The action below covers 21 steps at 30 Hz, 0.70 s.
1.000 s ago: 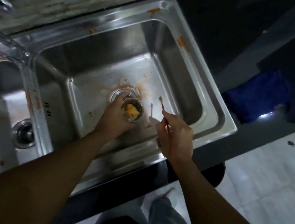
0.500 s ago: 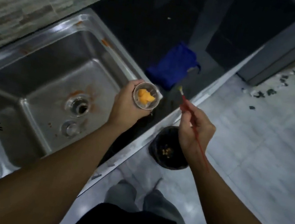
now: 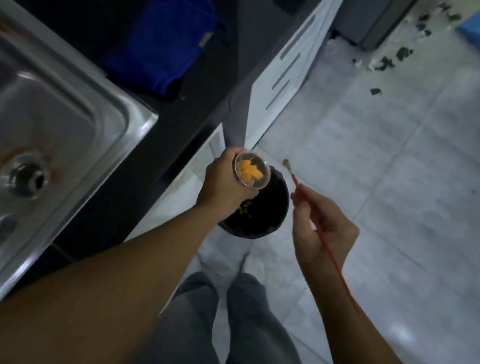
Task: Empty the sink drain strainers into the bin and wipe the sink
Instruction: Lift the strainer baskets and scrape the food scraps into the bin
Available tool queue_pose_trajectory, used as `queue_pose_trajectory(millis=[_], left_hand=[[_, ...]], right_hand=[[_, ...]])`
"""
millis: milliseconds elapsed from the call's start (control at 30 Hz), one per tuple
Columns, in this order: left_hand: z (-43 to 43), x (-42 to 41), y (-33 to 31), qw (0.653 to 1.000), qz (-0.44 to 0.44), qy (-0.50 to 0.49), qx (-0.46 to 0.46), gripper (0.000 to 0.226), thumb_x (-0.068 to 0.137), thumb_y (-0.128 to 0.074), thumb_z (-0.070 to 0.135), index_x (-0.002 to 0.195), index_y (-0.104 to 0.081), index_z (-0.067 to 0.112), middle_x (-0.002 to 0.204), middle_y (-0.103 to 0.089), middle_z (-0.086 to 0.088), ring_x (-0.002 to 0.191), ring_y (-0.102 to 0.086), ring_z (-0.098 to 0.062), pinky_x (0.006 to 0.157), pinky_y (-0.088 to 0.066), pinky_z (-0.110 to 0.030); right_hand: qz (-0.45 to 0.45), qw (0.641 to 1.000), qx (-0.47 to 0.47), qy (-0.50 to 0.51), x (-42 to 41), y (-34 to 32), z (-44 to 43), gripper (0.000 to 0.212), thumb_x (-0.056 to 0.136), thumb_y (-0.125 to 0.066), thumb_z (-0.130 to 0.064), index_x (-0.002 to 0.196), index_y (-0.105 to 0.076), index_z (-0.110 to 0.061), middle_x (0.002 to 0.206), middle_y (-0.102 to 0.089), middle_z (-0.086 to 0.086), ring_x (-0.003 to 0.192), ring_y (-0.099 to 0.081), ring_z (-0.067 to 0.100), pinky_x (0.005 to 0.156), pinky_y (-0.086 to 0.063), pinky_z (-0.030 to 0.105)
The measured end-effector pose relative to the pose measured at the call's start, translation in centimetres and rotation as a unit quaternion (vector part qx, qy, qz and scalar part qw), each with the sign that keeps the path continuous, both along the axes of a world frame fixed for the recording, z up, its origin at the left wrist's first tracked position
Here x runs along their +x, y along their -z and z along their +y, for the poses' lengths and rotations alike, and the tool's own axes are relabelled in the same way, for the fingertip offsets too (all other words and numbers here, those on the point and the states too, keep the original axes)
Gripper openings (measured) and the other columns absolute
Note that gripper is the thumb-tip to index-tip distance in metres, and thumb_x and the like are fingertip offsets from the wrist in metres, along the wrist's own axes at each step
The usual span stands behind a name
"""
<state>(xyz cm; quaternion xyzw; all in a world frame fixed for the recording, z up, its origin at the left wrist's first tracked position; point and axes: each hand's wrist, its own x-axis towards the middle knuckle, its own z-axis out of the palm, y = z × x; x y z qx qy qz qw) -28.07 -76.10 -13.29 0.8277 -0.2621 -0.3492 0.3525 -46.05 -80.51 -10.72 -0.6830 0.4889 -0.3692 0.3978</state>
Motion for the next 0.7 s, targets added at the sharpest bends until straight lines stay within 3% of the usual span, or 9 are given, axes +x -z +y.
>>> queue_pose_trajectory(millis=[133, 367, 567, 700], left_hand=[[-0.8, 0.1, 5.4, 0.998, -0.025, 0.028, 0.043, 0.074, 0.060, -0.094, 0.012, 0.125, -0.060, 0.022, 0.124, -0.067, 0.001, 0.117, -0.061, -0.019, 0.089, -0.046, -0.024], [-0.7, 0.5, 13.0, 0.993, -0.037, 0.084, 0.069, 0.077, 0.064, -0.091, 0.011, 0.133, -0.058, 0.018, 0.135, -0.063, -0.004, 0.128, -0.057, -0.024, 0.107, -0.051, -0.043], [0.6, 1.3, 17.8, 0.993, -0.036, 0.089, 0.069, 0.074, 0.061, -0.093, 0.012, 0.127, -0.062, 0.024, 0.128, -0.066, 0.001, 0.121, -0.061, -0.019, 0.100, -0.053, -0.031], [0.9, 2.0, 20.0, 0.992, -0.034, 0.089, 0.082, 0.070, 0.061, -0.094, 0.015, 0.124, -0.064, 0.023, 0.123, -0.069, 0.002, 0.116, -0.064, -0.019, 0.097, -0.058, -0.040]], right_hand=[[0.034, 0.998, 0.022, -0.051, 0.2, 4.0, 1.6, 0.025, 0.088, -0.066, -0.009, 0.109, -0.078, -0.015, 0.098, -0.076, -0.008, 0.082, -0.072, 0.003, 0.075, -0.057, 0.015], [0.076, 0.990, 0.103, -0.060, 2.3, 11.3, 3.7, 0.027, 0.091, -0.063, -0.009, 0.108, -0.076, -0.026, 0.099, -0.068, -0.024, 0.090, -0.070, 0.000, 0.085, -0.054, 0.011], [0.085, 0.984, 0.152, -0.039, 3.7, 16.7, 4.0, 0.026, 0.092, -0.064, -0.010, 0.110, -0.076, -0.024, 0.092, -0.064, -0.032, 0.087, -0.069, -0.003, 0.081, -0.052, 0.005], [0.086, 0.981, 0.172, -0.015, 3.9, 19.5, 4.1, 0.026, 0.092, -0.064, -0.008, 0.109, -0.076, -0.023, 0.086, -0.064, -0.034, 0.082, -0.068, -0.007, 0.075, -0.049, 0.001]])
